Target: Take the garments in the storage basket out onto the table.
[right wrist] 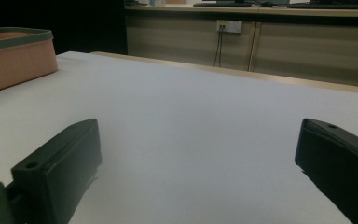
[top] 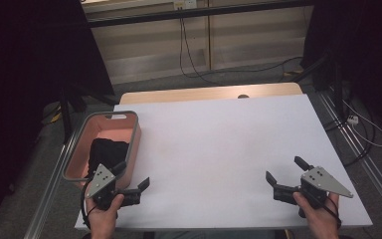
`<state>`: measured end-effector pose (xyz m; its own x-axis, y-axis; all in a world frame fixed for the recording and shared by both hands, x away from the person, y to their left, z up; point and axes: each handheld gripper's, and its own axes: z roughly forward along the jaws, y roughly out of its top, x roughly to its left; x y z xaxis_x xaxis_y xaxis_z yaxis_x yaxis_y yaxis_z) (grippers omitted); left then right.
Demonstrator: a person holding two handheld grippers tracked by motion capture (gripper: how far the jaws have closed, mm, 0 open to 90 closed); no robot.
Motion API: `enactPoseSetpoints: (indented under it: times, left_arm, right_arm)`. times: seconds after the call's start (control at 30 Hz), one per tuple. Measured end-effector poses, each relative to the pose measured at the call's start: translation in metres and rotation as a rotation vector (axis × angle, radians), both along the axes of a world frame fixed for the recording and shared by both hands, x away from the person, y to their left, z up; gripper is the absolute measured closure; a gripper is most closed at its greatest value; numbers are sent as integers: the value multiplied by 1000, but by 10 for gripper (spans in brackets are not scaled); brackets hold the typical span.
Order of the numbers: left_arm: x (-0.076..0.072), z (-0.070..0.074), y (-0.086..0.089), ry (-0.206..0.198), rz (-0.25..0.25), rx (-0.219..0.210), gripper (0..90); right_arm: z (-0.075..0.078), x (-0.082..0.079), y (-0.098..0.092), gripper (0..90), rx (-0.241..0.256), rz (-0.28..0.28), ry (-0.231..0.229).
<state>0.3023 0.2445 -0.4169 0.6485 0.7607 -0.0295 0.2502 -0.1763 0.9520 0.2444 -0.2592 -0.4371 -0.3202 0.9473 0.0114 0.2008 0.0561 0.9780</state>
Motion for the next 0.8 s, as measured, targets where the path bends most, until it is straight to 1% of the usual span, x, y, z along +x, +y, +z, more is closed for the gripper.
enactPoseSetpoints:
  times: [0.07,0.23,0.37,0.4,0.47,0.57,0.63,0.67,0.7,0.73,0.8]
  left_arm:
    - [0,0,0,1,2,1,24]
    - [1,0,1,5,17,10,28]
    - [0,1,2,18,28,22,29]
    - [-1,2,3,25,39,4,29]
    - [-1,3,4,22,48,15,29]
    - [-1,7,9,28,60,1,32]
    - [-1,8,10,29,61,-2,33]
    - [-1,9,11,24,54,1,34]
    - [-1,11,13,31,35,1,37]
    - [-1,11,13,31,35,1,41]
    - [1,16,16,27,16,31,45]
  right_arm:
    - [0,1,-1,2,10,13,10]
    - [-1,1,0,3,6,25,13]
    - [-2,3,1,3,5,38,16]
    - [-2,4,1,3,3,38,18]
    - [-2,4,1,3,7,42,21]
    - [-2,4,1,3,11,48,25]
    - [-3,4,1,3,10,50,27]
    - [-3,4,1,3,9,50,28]
    - [-3,4,2,3,2,52,24]
    - [-3,4,2,3,2,52,24]
    - [-3,5,2,3,1,52,27]
